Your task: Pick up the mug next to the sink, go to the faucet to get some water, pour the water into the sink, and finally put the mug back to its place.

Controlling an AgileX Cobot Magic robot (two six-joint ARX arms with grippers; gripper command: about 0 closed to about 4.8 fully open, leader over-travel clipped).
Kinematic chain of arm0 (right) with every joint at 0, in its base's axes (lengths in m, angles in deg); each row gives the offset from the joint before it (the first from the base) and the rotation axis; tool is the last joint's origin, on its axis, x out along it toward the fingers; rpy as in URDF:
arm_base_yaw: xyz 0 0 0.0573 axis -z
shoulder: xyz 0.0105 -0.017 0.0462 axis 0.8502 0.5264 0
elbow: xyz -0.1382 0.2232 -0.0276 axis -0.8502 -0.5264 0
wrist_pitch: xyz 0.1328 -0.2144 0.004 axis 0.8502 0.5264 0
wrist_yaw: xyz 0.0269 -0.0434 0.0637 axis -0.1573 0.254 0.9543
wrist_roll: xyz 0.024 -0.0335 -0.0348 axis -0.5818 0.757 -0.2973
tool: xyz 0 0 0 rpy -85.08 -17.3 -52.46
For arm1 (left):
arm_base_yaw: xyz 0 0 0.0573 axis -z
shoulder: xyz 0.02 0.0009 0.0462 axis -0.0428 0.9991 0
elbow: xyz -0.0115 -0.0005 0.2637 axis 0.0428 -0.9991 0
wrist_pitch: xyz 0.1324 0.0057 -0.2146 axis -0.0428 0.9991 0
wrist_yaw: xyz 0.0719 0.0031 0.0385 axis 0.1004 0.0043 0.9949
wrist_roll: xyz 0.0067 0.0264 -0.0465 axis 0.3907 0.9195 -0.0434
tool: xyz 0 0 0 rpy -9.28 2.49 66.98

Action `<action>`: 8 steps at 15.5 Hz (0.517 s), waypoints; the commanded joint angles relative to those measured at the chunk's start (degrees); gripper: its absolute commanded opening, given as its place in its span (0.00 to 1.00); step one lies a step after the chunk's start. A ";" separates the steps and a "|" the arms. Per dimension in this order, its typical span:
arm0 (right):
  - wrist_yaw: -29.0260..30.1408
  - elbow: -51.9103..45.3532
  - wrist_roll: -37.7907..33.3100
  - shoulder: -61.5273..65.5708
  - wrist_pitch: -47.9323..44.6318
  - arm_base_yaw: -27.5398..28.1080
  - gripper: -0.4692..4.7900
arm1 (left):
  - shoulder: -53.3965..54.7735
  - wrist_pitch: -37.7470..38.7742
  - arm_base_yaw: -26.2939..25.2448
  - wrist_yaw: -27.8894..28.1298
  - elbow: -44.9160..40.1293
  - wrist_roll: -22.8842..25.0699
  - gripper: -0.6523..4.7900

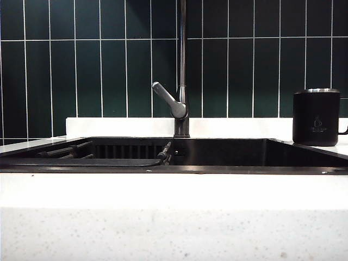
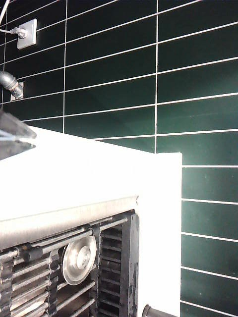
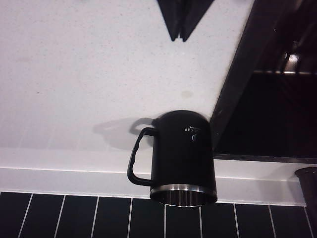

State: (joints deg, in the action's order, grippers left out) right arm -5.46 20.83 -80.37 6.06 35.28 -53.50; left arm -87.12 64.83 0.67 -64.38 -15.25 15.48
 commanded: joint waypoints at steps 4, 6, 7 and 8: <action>-0.11 0.31 -0.17 -0.17 -1.05 -0.04 0.09 | 0.00 -1.07 0.02 -2.64 0.24 -2.51 0.11; -0.09 0.31 -0.20 -0.17 -2.32 -0.04 0.09 | 0.00 -0.72 0.02 -2.64 0.24 -2.51 0.11; -0.09 0.31 -0.98 -0.17 -2.82 -0.04 0.09 | 0.00 -0.74 0.02 -2.64 0.24 -2.54 0.11; -0.13 0.31 -4.44 -0.17 -4.07 -0.04 0.09 | 0.00 -0.74 0.02 -2.82 0.24 -2.86 0.11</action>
State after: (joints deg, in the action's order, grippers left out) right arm -5.46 20.83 -81.59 6.06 33.53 -53.50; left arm -87.12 64.44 0.67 -66.79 -15.25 13.23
